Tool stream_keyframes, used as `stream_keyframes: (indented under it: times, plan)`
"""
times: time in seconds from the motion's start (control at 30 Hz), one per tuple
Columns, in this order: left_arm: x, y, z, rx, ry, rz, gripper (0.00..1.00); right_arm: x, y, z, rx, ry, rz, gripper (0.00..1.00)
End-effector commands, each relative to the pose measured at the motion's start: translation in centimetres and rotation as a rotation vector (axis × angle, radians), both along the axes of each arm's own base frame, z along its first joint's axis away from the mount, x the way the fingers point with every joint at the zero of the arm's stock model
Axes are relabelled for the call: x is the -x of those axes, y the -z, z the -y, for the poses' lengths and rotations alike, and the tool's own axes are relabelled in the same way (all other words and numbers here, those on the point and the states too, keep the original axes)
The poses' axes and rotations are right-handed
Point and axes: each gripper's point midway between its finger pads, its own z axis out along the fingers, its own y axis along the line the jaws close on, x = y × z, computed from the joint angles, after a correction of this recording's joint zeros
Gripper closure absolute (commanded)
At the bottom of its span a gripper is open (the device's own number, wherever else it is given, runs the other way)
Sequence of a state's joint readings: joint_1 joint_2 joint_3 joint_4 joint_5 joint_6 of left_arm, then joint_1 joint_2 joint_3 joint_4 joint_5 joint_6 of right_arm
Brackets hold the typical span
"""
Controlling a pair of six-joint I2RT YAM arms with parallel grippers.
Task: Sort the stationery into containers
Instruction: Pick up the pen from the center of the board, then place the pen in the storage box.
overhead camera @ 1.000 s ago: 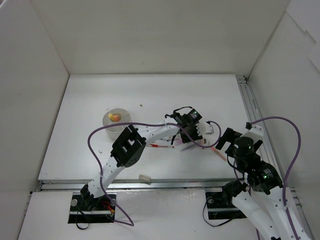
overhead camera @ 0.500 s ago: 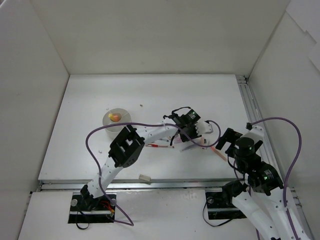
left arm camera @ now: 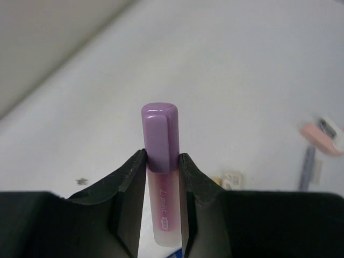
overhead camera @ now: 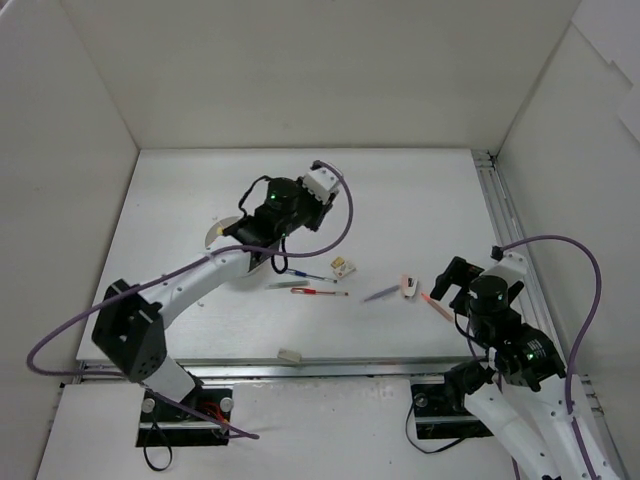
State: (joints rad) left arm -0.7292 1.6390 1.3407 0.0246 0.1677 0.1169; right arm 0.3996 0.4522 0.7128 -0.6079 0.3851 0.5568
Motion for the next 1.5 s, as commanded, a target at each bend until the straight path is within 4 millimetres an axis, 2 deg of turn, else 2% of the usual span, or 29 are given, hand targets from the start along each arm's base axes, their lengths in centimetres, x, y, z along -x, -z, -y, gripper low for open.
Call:
stream_keyframes:
  times: [0.0, 0.03, 0.07, 0.1, 0.13, 0.17, 0.2, 0.23, 0.3, 0.43, 0.5, 0.53, 0.57, 0.67, 0.8, 0.87, 0.93, 1.17, 1.47]
  plan:
    - [-2.0, -8.7, -3.5, 0.279, -0.204, 0.225, 1.00, -1.2, -0.6, -0.2, -0.004, 0.022, 0.022, 0.02]
    - [-1.8, -10.4, -5.3, 0.318, -0.232, 0.267, 1.00, -1.2, -0.7, -0.1, -0.004, 0.028, 0.022, 0.02]
    - [-2.0, -8.3, -7.1, 0.301, -0.295, 0.265, 1.00, -1.2, -0.6, -0.1, -0.001, 0.030, 0.018, 0.02]
    - [-2.0, -9.5, -8.0, 0.382, -0.317, 0.298, 1.00, -1.2, -0.5, 0.0, 0.001, 0.031, 0.016, 0.02]
    - [-1.8, -10.6, -9.8, 0.418, -0.348, 0.333, 1.00, -1.3, -0.7, 0.1, 0.004, 0.035, 0.019, 0.02]
    - [-1.9, -9.1, -11.3, 0.418, -0.400, 0.329, 1.00, -1.3, -0.8, 0.0, 0.005, 0.031, 0.020, 0.02]
    - [-2.0, -10.5, -13.1, 0.467, -0.436, 0.374, 1.00, -1.4, -0.9, 0.1, 0.006, 0.037, 0.022, 0.02]
    - [-1.9, -9.5, -14.0, 0.465, -0.455, 0.365, 1.00, -1.4, -0.9, 0.1, 0.007, 0.035, 0.022, 0.02]
    - [-2.1, -9.8, -15.8, 0.493, -0.514, 0.377, 1.00, -1.4, -1.2, 0.2, 0.008, 0.038, 0.027, 0.02]
    - [-2.5, -8.3, -18.9, 0.502, -0.618, 0.381, 1.00, -1.5, -1.3, 0.2, 0.013, 0.041, 0.026, 0.02]
    - [-2.4, -8.9, -19.7, 0.532, -0.621, 0.415, 1.00, -1.5, -1.2, 0.1, 0.011, 0.036, 0.022, 0.02]
    - [-2.4, -8.1, -20.4, 0.526, -0.638, 0.418, 1.00, -1.5, -1.2, 0.1, 0.013, 0.035, 0.021, 0.02]
    - [-2.4, -8.7, -21.1, 0.550, -0.653, 0.449, 1.00, -1.5, -1.3, 0.1, 0.014, 0.036, 0.023, 0.02]
    - [-2.7, -8.3, -22.0, 0.541, -0.687, 0.457, 1.00, -1.5, -1.3, 0.1, 0.014, 0.032, 0.023, 0.02]
    - [-3.6, -7.1, -24.5, 0.514, -0.757, 0.467, 1.00, -1.5, -1.3, 0.2, 0.017, 0.036, 0.023, 0.02]
    - [-3.9, -6.7, -24.9, 0.500, -0.761, 0.468, 1.00, -1.6, -1.3, 0.1, 0.019, 0.035, 0.023, 0.02]
    - [-4.2, -6.6, -25.1, 0.493, -0.762, 0.464, 1.00, -1.6, -1.2, 0.2, 0.023, 0.037, 0.016, 0.02]
    - [-5.5, -3.9, -25.2, 0.440, -0.782, 0.413, 1.00, -1.6, -1.1, 0.2, 0.025, 0.035, 0.013, 0.02]
    - [-5.4, -1.2, -25.5, 0.411, -0.812, 0.364, 1.00, -1.6, -1.0, 0.1, 0.024, 0.027, 0.011, 0.02]
